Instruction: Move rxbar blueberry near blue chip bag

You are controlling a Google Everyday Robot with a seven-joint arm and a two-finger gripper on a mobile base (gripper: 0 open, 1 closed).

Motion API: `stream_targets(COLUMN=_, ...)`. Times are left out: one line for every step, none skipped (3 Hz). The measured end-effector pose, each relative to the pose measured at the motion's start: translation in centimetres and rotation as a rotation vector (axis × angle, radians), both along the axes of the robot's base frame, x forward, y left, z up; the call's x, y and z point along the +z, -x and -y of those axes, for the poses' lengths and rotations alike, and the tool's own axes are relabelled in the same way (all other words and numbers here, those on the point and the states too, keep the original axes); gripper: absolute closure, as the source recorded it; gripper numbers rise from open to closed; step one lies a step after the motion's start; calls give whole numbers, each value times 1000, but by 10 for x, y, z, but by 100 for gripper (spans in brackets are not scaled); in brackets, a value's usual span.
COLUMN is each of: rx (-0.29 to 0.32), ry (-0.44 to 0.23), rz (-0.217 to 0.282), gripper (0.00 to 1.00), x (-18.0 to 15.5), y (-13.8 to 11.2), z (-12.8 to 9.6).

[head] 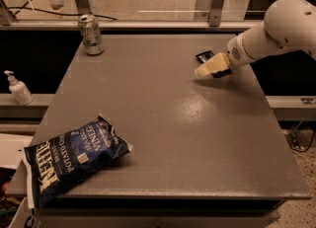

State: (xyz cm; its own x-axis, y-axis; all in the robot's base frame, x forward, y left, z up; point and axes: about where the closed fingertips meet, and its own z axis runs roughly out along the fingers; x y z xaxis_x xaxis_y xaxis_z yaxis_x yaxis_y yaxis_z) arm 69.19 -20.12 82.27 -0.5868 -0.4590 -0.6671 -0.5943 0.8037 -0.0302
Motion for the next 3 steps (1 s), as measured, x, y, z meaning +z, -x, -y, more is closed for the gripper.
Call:
stream_targets(rx=-20, ry=-28, rz=-11, gripper=18, x=-7, y=0, z=1)
stream_targets(rx=-29, ry=-48, rz=-6, gripper=42, x=-5, y=-2, z=2)
stream_targets(rx=-33, ry=-61, rz=-3, gripper=64, x=-1, y=-2, z=3)
